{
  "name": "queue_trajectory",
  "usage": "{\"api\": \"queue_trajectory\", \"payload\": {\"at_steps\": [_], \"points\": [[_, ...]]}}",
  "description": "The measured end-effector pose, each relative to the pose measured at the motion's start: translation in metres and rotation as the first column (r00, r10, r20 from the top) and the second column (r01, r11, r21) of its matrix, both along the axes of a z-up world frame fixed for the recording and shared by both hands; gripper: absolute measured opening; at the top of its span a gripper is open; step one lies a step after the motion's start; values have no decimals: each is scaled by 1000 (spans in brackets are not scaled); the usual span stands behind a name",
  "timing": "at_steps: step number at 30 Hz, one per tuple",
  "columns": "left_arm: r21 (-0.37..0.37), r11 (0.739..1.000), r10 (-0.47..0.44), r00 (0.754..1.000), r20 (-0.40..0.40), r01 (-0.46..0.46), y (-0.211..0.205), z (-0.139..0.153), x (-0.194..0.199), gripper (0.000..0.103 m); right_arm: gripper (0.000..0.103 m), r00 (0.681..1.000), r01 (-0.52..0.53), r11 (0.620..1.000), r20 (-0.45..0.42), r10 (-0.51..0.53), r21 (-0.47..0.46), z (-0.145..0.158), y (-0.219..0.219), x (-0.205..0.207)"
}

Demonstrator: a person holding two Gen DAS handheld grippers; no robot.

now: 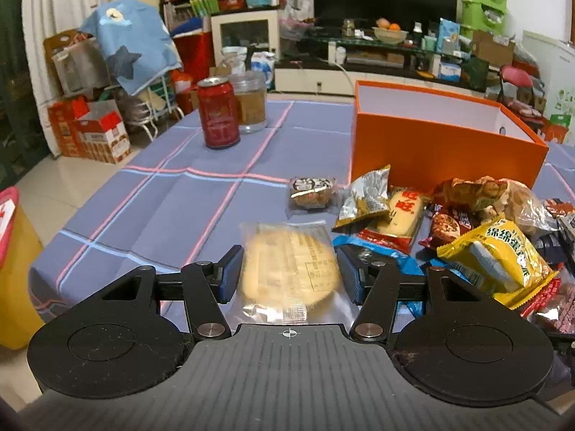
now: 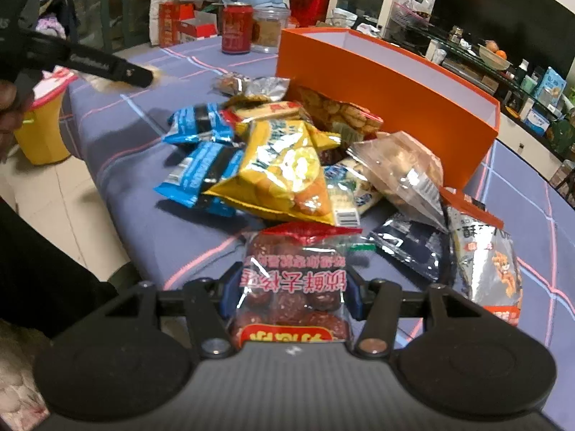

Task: Organize snacks
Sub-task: 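Carry bread bag and date bag over the orange box and release both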

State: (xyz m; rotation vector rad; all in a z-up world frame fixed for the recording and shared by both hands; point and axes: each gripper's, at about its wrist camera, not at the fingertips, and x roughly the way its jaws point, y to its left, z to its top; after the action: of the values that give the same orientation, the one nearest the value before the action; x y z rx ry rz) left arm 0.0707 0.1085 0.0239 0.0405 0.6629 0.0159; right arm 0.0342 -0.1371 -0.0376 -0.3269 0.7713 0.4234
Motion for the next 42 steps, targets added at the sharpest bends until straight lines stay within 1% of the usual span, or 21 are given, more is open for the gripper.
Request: {"api": "queue_trajectory", "payload": {"at_steps": [5, 11, 14, 17, 19, 21, 23, 25, 26, 29, 32, 33, 36, 38, 40, 42], "points": [[-8, 1000, -12, 1000, 23, 12, -1, 7, -2, 41, 56, 999, -16, 1000, 41, 15, 7, 11, 4, -6], [-29, 999, -22, 999, 46, 23, -1, 14, -5, 41, 56, 997, 19, 1000, 72, -20, 21, 20, -2, -4], [-51, 998, -39, 997, 66, 42, -2, 21, -10, 41, 56, 994, 33, 999, 107, -36, 35, 28, -6, -5], [-60, 994, -90, 992, 92, 96, -10, 35, -10, 41, 56, 987, 51, 995, 144, -64, 91, 44, -11, -4], [-57, 989, -127, 986, 108, 133, -18, 45, -3, 41, 56, 982, 76, 984, 161, -102, 161, 58, -19, 4], [-92, 981, -158, 981, 114, 169, -25, 55, 13, 41, 56, 975, 95, 973, 176, -133, 208, 70, -25, 16], [-146, 970, -178, 976, 125, 196, -30, 65, 33, 41, 56, 967, 121, 966, 191, -166, 227, 80, -30, 34], [-186, 956, -200, 969, 147, 226, -37, 76, 56, 41, 56, 960, 142, 958, 202, -194, 248, 88, -35, 55], [-195, 953, -201, 967, 155, 230, -40, 79, 66, 41, 56, 957, 147, 956, 207, -202, 254, 93, -37, 65], [-189, 957, -189, 968, 165, 219, -51, 85, 108, 41, 56, 939, 177, 939, 236, -252, 296, 104, -45, 101], [-176, 962, -181, 969, 171, 211, -62, 85, 149, 41, 56, 919, 239, 900, 215, -332, 365, 103, -54, 151], [-174, 963, -178, 970, 168, 207, -66, 83, 161, 41, 56, 917, 249, 897, 209, -340, 365, 100, -54, 164], [-160, 968, -174, 976, 128, 193, -81, 72, 205, 41, 56, 910, 303, 880, 162, -381, 366, 88, -55, 207], [-135, 972, -181, 980, 89, 192, -91, 59, 228, 42, 56, 901, 341, 869, 137, -411, 359, 79, -56, 225], [-132, 972, -185, 981, 63, 192, -96, 49, 243, 45, 65, 896, 367, 871, 125, -425, 327, 71, -54, 241], [-129, 974, -181, 982, 63, 188, -95, 46, 244, 58, 67, 896, 370, 878, 132, -423, 304, 70, -54, 247]]}}
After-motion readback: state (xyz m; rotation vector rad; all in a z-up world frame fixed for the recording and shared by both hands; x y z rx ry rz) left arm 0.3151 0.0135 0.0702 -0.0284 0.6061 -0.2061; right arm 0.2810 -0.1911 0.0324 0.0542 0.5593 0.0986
